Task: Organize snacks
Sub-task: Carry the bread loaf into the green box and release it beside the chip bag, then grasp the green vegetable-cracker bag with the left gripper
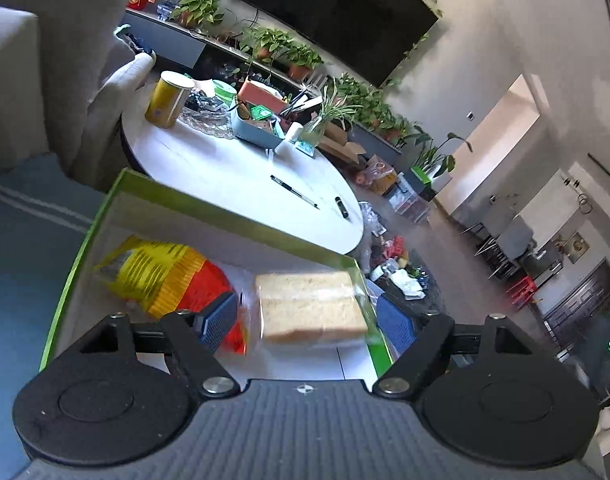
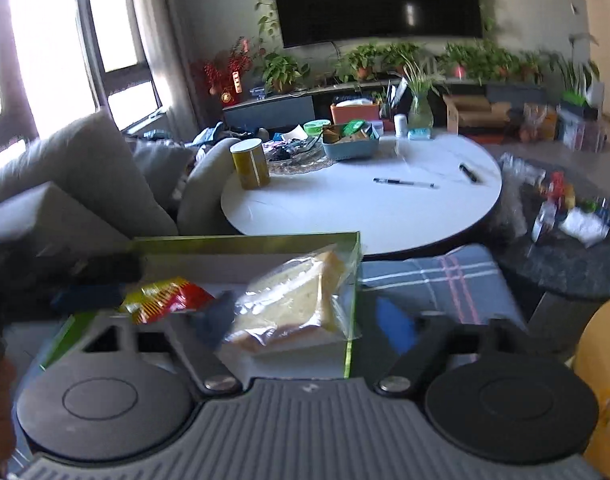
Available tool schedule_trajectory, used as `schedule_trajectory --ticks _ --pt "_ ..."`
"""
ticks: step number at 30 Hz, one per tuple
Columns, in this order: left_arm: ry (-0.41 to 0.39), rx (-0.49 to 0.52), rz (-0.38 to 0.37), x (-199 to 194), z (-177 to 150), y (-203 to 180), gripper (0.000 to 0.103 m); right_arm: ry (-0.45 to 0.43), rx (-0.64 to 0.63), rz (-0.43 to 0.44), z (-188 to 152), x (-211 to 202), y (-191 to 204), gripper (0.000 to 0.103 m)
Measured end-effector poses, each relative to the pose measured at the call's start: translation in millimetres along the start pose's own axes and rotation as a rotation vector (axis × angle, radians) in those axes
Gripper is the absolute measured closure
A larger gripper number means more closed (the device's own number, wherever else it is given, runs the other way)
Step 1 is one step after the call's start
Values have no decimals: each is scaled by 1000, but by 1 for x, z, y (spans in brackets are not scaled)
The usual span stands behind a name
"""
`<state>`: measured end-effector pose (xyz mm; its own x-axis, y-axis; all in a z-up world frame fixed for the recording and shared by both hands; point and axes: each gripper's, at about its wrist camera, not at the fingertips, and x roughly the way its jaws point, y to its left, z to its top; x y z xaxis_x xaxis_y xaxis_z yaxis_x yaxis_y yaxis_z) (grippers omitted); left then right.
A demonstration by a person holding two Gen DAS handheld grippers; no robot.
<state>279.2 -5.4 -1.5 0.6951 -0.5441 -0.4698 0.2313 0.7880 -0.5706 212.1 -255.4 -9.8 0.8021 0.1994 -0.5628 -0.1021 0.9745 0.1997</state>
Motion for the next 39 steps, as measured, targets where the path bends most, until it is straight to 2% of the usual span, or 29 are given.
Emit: schedule_trajectory --ticks 1,3,6,10,13,16,21,26,30,34,39 --pt "-1 -5 -4 -8 -2 2 29 9 26 15 3 6 0 0" --pt "-10 -11 -8 -23 -7 5 28 87 28 39 8 28 7 0" --pt "-26 -12 -9 -38 -6 13 25 163 24 -8 10 57 19 0" --pt "25 -42 51 -29 0 24 24 234 65 -35 14 92 23 0" --pt "39 -68 34 -32 -2 28 24 284 144 13 11 99 15 0" --pt "11 -35 11 -48 -9 26 24 229 165 51 8 68 12 0" --pt "9 23 33 -71 -28 26 24 105 116 46 -6 -11 15 0" --pt "38 -8 52 -84 -46 43 24 82 140 175 -33 -60 29 0" --pt "74 -62 53 -88 -58 57 24 102 197 167 -61 -60 50 0" --pt "110 -118 22 -87 -69 70 25 196 213 212 -83 -43 69 0" --pt "162 -156 -35 -74 -78 81 28 223 201 189 -92 -29 84 0"
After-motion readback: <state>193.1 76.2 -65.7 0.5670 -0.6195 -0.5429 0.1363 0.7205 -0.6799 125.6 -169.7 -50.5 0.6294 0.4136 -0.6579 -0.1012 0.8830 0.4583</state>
